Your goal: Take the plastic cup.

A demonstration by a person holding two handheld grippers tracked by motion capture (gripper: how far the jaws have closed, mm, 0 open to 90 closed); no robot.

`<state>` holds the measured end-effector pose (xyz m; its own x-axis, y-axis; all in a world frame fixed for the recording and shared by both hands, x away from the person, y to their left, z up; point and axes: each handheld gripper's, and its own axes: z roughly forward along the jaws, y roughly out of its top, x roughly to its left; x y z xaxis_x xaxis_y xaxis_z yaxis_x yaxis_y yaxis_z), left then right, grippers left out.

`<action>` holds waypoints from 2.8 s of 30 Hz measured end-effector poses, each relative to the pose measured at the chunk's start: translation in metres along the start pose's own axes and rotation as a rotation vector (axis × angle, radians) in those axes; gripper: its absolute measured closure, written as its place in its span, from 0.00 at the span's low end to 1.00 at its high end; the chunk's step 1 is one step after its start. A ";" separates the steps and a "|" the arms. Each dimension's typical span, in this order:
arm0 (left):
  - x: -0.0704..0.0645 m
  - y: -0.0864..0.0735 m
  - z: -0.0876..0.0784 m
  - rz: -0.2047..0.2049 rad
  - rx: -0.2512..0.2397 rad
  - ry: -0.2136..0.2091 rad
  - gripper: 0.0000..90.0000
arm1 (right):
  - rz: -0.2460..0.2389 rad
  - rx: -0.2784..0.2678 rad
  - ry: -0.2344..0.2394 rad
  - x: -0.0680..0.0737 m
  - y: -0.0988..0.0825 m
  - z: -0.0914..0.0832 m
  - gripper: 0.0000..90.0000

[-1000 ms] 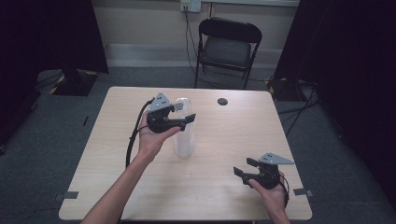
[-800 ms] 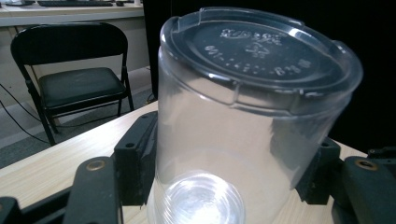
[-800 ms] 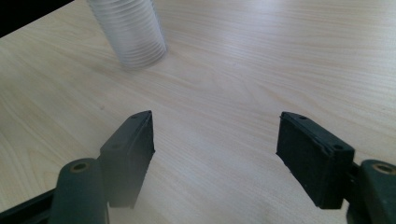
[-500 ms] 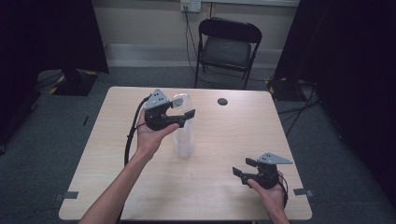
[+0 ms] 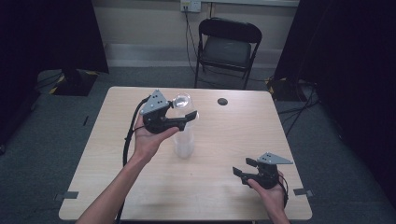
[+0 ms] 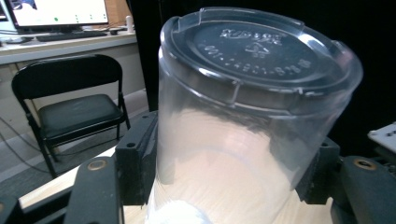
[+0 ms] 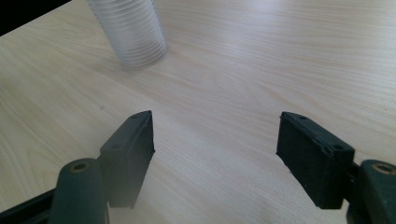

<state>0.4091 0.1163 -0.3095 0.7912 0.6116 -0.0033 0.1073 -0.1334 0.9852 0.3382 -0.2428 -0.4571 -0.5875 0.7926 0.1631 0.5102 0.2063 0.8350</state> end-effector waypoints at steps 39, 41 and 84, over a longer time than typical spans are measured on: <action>-0.014 -0.038 -0.041 -0.188 0.084 -0.027 0.42 | -0.067 -0.023 0.056 0.036 0.009 0.009 0.30; -0.014 -0.041 -0.044 -0.218 0.099 -0.034 0.42 | -0.078 -0.033 0.052 0.038 0.009 0.009 0.30; -0.016 -0.077 -0.063 -0.565 0.146 -0.215 0.45 | -0.369 -0.261 0.240 0.137 0.057 0.048 0.69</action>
<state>0.3500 0.1663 -0.3745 0.6897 0.4501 -0.5671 0.6145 0.0503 0.7873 0.3166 -0.0953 -0.4127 -0.8422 0.5336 -0.0771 0.0852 0.2729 0.9582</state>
